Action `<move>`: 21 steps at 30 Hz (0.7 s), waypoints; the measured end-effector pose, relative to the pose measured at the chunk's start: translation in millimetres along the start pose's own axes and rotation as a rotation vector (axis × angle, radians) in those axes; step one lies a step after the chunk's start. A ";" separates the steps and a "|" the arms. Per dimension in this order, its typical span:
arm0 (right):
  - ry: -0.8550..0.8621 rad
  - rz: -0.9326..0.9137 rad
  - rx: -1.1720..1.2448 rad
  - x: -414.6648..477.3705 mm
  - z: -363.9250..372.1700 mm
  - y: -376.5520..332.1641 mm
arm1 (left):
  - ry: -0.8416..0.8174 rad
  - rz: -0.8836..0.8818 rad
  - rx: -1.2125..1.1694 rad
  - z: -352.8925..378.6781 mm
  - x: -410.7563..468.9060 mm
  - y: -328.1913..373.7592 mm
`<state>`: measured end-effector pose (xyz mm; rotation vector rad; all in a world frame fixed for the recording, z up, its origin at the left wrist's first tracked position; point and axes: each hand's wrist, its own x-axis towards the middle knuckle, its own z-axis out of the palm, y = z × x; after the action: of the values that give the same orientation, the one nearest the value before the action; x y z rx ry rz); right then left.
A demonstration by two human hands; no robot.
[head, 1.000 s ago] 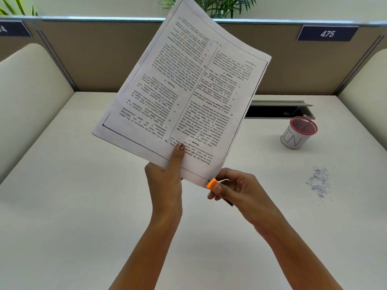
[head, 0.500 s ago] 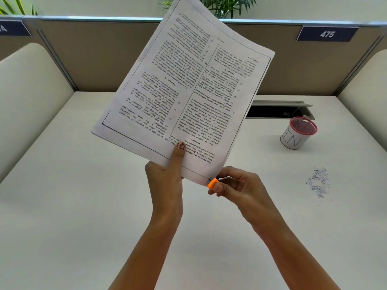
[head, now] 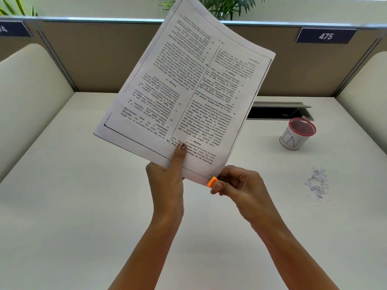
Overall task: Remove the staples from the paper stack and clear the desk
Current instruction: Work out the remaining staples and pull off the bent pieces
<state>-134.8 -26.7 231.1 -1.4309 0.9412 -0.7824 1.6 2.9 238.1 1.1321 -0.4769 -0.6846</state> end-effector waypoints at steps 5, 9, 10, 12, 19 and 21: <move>-0.032 0.038 0.019 -2.4 -1.3 -1.0 | -0.003 -0.001 -0.015 0.3 0.4 2.5; -0.058 0.087 0.034 -6.5 -0.7 -6.5 | -0.001 0.006 -0.013 0.9 0.7 4.7; -0.071 0.094 0.039 -7.5 -0.6 -9.2 | 0.002 0.009 -0.009 1.1 1.3 5.1; -0.090 0.101 0.043 -9.7 -0.9 -12.9 | 0.002 0.011 -0.004 0.9 1.8 5.2; -0.145 0.134 0.072 -13.1 -4.3 -19.3 | -0.006 -0.004 -0.005 0.5 1.2 5.0; -0.157 0.134 0.083 -13.0 -4.5 -20.6 | -0.011 -0.009 -0.003 0.6 1.0 5.0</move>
<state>-142.6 -17.6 252.8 -1.3223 0.8650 -0.5942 3.2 3.1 242.9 1.1284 -0.4804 -0.6995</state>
